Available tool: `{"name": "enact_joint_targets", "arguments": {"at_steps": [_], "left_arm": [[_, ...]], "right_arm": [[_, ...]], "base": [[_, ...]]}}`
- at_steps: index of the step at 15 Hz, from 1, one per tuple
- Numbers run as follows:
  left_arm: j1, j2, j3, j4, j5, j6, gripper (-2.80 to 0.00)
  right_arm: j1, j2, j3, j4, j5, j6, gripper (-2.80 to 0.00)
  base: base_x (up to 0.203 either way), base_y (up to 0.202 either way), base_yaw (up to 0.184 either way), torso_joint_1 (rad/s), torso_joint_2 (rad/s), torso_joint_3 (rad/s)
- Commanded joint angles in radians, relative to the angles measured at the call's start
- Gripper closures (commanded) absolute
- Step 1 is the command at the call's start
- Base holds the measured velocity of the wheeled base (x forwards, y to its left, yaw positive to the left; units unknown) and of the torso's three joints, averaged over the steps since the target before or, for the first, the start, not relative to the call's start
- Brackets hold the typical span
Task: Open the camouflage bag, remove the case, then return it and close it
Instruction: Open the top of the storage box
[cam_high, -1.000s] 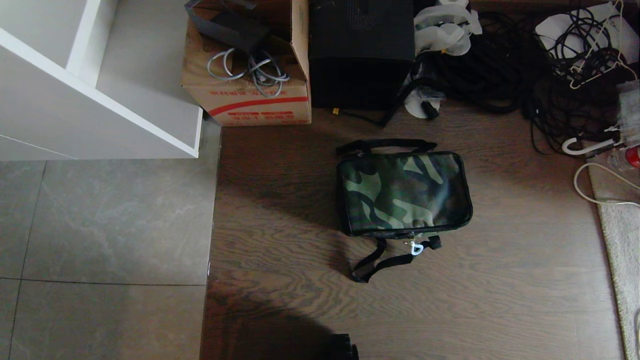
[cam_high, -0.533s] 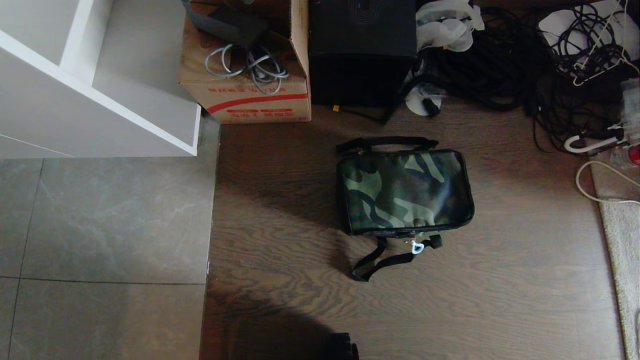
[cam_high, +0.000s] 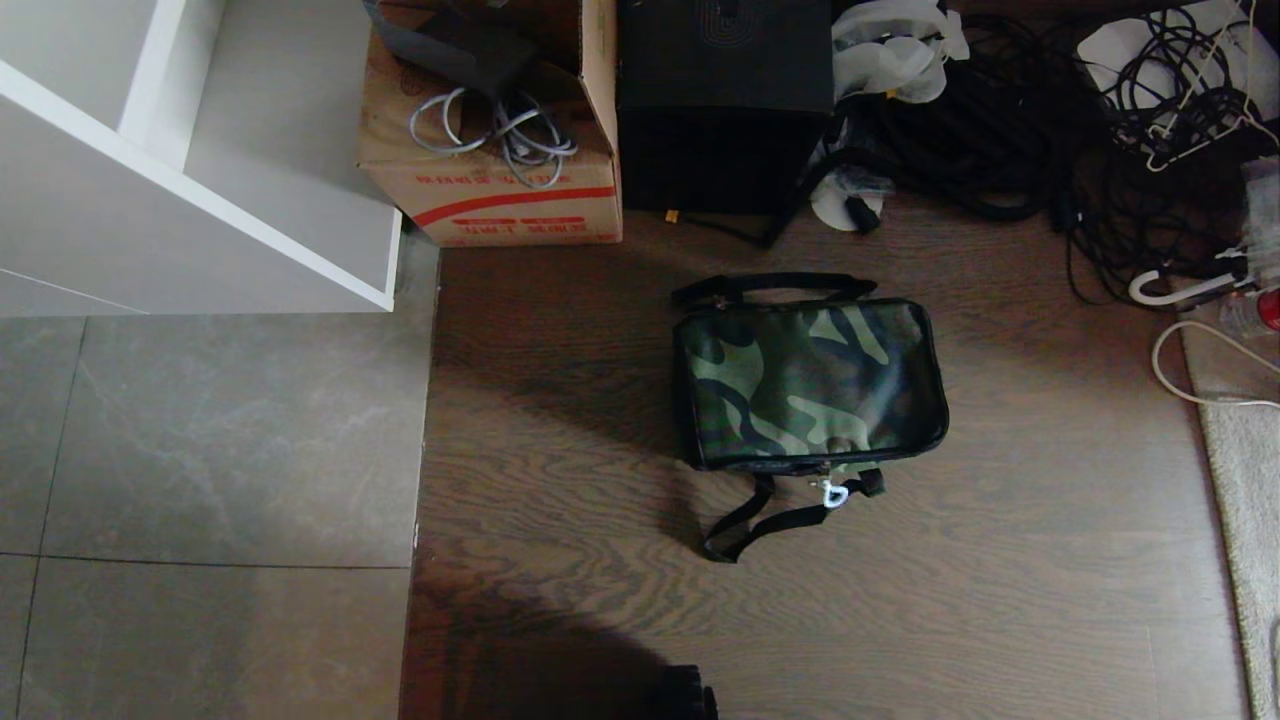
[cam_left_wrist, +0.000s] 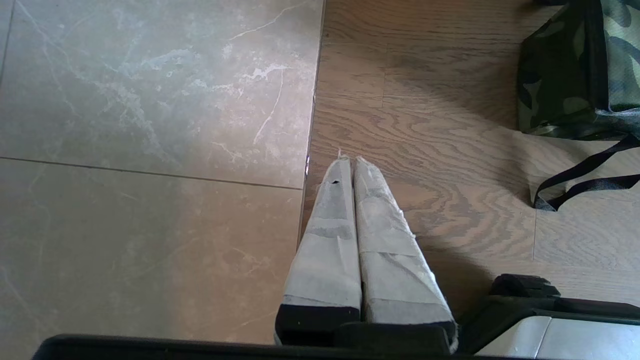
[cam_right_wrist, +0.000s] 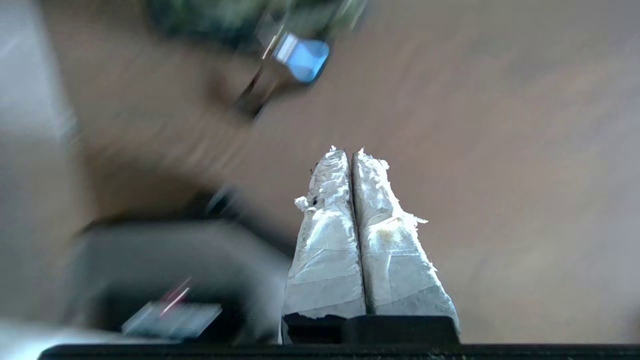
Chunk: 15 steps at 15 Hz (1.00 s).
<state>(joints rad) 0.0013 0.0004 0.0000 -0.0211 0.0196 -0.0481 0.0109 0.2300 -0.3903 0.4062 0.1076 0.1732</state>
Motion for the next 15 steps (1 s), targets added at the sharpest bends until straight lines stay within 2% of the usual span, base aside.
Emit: {"name": "enact_joint_targets", "arguments": {"at_steps": [1,3,6,11,15], "left_arm": [[0.000,0.000,0.011,0.000,0.000,-0.001,0.00],[0.000,0.000,0.011,0.000,0.000,-0.001,0.00],[0.000,0.000,0.011,0.000,0.000,-0.001,0.00],[0.000,0.000,0.011,0.000,0.000,-0.001,0.00],[0.000,0.000,0.011,0.000,0.000,-0.001,0.00]], "right_arm": [[0.001,0.337,-0.087,0.006,0.109,0.040,0.00],[0.005,0.577,-0.092,-0.113,0.184,0.042,0.00],[0.007,0.936,-0.059,-0.403,0.241,0.006,0.00],[0.055,1.434,0.019,-1.012,0.275,-0.017,0.00],[0.111,1.660,-0.032,-1.314,0.284,-0.001,0.00]], "base": [[0.000,0.000,0.000,0.000,0.00,0.000],[0.000,0.000,0.000,0.000,0.00,0.000],[0.000,0.000,0.000,0.000,0.00,0.000],[0.000,0.000,0.000,0.000,0.00,0.000],[0.000,0.000,0.000,0.000,0.00,0.000]]}}
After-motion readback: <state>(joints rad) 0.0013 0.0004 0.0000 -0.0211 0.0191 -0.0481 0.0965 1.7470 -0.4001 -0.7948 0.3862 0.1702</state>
